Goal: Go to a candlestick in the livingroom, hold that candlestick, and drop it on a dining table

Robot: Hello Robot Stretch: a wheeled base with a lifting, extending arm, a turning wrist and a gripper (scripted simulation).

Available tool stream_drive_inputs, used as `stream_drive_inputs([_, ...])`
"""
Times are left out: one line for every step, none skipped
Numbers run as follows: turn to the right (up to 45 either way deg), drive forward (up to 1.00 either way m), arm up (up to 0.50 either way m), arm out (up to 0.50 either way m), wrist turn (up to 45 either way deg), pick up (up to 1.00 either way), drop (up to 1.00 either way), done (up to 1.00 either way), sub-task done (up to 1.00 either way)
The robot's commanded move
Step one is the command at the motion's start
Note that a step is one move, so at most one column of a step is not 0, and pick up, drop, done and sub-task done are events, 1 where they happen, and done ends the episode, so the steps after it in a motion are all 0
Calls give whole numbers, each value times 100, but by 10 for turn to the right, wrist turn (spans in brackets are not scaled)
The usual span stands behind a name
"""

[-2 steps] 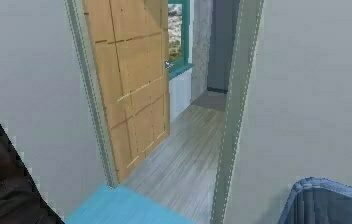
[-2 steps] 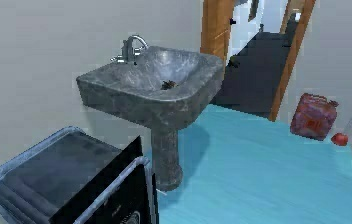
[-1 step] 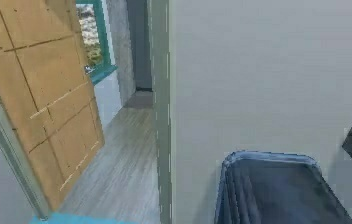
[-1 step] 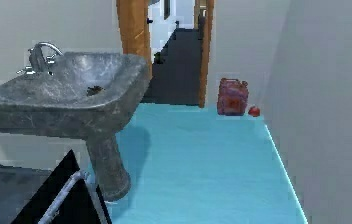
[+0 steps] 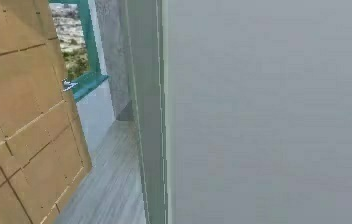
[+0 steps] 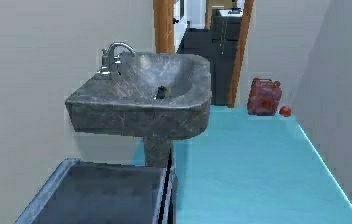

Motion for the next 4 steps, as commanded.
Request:
stream_drive_inputs([-450,0,0,0,0,0,0,0,0])
stream_drive_inputs([0,50,0,0,0,0,0,0,0])
stream_drive_inputs([450,0,0,0,0,0,0,0,0])
stream_drive_inputs([0,45,0,0,0,0,0,0,0])
